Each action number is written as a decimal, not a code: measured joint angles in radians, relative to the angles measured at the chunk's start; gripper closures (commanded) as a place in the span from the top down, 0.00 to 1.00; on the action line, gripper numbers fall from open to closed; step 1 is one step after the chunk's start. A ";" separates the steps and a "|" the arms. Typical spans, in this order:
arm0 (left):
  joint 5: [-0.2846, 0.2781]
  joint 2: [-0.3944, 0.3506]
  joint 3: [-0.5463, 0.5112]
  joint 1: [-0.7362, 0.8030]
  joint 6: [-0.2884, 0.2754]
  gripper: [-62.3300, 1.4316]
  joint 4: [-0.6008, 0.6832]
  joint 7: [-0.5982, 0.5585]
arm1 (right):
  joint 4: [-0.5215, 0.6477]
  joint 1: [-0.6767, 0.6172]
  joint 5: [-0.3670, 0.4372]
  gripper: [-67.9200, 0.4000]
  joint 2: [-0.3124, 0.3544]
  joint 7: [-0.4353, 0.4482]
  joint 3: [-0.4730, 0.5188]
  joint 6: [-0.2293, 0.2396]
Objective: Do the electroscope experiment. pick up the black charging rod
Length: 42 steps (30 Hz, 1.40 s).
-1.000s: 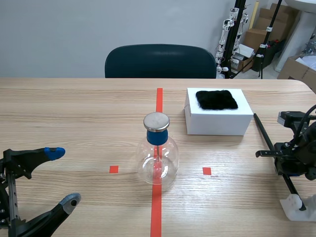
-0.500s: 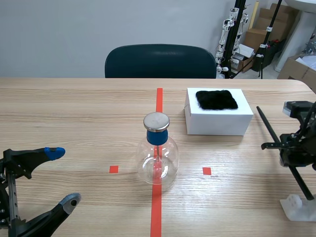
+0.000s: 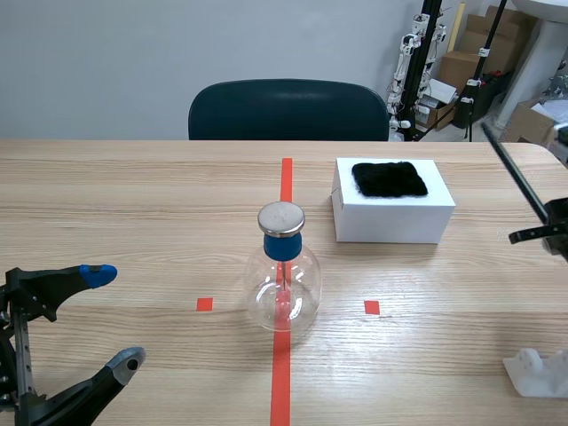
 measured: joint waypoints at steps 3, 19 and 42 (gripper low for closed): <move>0.000 0.000 0.000 0.000 0.000 1.00 0.000 0.000 | 0.098 -0.069 -0.026 0.00 0.032 0.048 0.052 0.000; 0.000 0.000 0.000 0.000 0.000 1.00 0.000 -0.001 | 0.472 -0.552 -0.601 0.00 0.050 0.410 0.159 -0.119; 0.000 0.000 0.000 0.000 0.000 1.00 0.000 -0.003 | 0.567 -1.264 -1.191 0.00 -0.225 1.315 0.163 -0.736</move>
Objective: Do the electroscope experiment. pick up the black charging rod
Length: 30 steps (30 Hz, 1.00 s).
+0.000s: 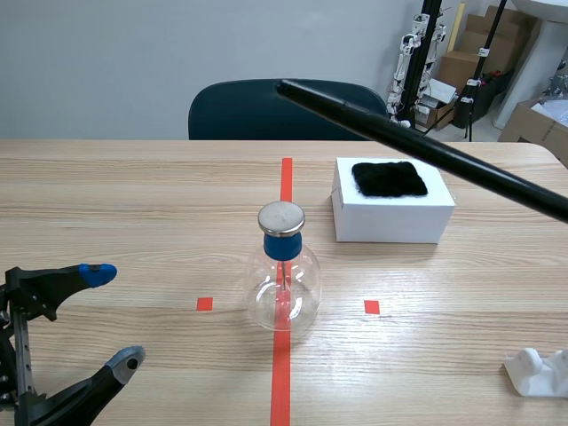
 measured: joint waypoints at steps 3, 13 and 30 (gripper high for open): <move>0.000 0.000 0.000 0.000 0.000 1.00 0.000 0.000 | -0.021 0.004 0.028 0.00 -0.013 0.048 0.000 -0.003; 0.000 0.000 0.000 0.000 0.000 1.00 0.000 0.000 | -0.116 0.006 0.111 0.00 -0.013 0.269 0.000 0.000; 0.000 0.000 0.000 0.000 0.000 1.00 0.000 0.000 | -0.116 0.009 0.108 0.00 -0.013 0.331 0.000 0.000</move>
